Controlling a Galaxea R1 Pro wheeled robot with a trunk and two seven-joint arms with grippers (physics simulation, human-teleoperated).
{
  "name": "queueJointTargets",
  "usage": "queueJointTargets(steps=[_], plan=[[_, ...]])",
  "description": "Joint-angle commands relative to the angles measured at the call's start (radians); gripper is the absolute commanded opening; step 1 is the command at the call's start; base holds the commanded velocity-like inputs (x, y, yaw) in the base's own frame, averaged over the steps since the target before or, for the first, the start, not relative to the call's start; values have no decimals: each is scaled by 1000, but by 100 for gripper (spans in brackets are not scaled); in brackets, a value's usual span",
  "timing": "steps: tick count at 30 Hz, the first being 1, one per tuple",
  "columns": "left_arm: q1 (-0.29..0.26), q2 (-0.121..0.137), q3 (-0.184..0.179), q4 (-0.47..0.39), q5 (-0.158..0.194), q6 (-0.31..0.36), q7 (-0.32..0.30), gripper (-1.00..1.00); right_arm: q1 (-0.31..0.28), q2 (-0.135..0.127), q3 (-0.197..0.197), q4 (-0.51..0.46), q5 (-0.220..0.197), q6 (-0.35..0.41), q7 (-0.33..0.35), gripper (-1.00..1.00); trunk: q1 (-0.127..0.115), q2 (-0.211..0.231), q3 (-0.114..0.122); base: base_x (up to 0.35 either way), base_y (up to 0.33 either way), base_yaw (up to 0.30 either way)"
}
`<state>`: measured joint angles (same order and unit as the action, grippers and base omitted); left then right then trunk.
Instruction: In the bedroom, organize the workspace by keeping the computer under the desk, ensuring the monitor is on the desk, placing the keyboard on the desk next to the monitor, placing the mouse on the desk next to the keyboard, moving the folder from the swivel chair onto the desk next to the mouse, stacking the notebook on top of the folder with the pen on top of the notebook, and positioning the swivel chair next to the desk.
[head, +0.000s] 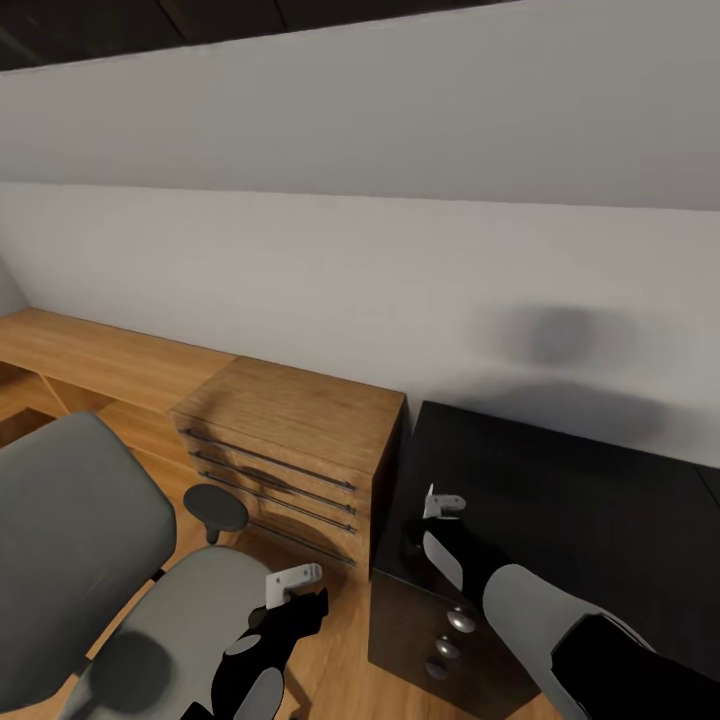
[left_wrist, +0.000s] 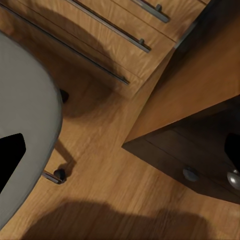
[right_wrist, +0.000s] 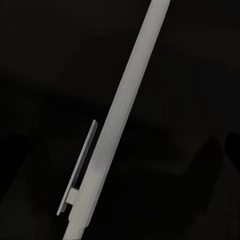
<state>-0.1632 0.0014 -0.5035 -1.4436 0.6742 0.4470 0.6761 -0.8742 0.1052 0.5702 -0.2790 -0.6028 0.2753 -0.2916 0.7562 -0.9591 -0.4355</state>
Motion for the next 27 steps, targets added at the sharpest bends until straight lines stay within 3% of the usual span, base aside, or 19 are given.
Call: queueJointTargets(steps=[1, 9, 10, 27], plan=[[-1, 0, -1, -1, 7, 2, 8, 100, 0, -1, 7, 50, -6, 6, -8, 100, 4, -8, -5, 0, 0, 0], [-1, 0, -1, -1, 7, 2, 8, 100, 0, -1, -1, 58, -5, 7, -9, 100, 8, -15, -8, 0, 0, 0], [-1, 0, -1, -1, 7, 2, 8, 100, 0, -1, -1, 58, -5, 7, -9, -100, 8, -15, -8, 0, 0, 0], [-1, 2, -1, 0, 7, 2, 8, 100, 0, -2, -2, 54, -5, 11, -9, -100, 8, -15, -8, 0, 0, 0]])
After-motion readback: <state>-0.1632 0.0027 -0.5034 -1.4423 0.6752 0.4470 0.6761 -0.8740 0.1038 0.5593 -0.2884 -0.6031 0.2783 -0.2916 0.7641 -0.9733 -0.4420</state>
